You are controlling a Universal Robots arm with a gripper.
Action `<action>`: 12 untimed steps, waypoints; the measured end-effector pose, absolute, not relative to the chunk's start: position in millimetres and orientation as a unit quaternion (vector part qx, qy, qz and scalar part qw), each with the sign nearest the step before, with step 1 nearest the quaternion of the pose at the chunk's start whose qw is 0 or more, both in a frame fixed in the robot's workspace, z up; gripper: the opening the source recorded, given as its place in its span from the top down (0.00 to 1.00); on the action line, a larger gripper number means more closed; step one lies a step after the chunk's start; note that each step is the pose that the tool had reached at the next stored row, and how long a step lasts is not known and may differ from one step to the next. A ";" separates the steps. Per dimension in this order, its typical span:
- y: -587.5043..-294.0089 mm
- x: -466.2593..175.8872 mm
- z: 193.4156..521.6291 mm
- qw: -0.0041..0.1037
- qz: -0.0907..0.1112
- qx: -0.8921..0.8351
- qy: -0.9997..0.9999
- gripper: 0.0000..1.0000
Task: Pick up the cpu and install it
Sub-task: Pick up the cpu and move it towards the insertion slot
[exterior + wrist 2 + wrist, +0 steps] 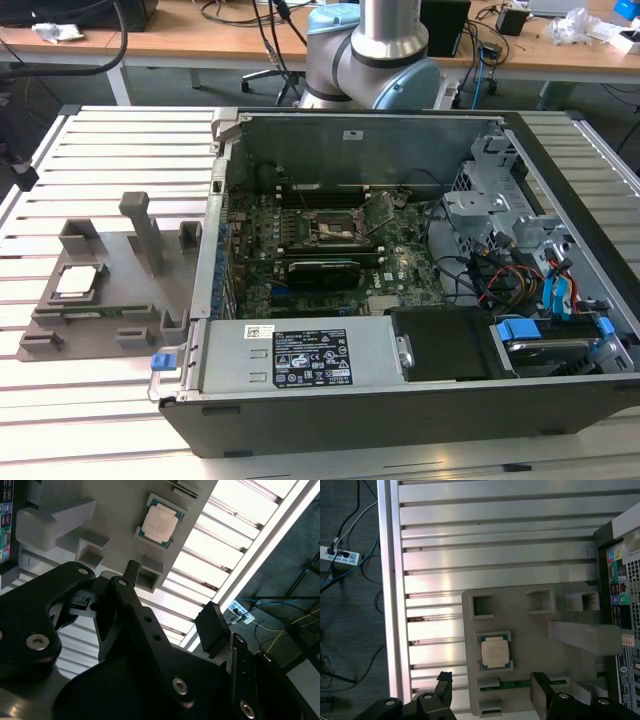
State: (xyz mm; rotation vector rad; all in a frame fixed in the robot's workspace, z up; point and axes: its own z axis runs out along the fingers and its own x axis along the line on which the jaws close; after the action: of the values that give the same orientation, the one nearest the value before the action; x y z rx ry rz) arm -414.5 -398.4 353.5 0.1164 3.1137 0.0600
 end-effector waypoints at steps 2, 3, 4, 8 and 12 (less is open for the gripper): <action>-398.4 -414.5 352.7 0.013 0.019 0.037 0.999 0.28; -398.4 -414.5 352.2 0.013 0.019 0.037 0.999 0.28; -398.4 -414.5 351.9 0.013 0.019 0.037 0.999 0.28; -398.4 -414.5 350.3 0.013 0.019 0.037 0.999 0.28; -398.4 -414.5 347.5 0.013 0.019 0.037 0.999 0.28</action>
State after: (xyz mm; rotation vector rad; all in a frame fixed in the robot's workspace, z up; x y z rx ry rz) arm -414.5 -398.4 347.5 0.1165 3.1136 0.0600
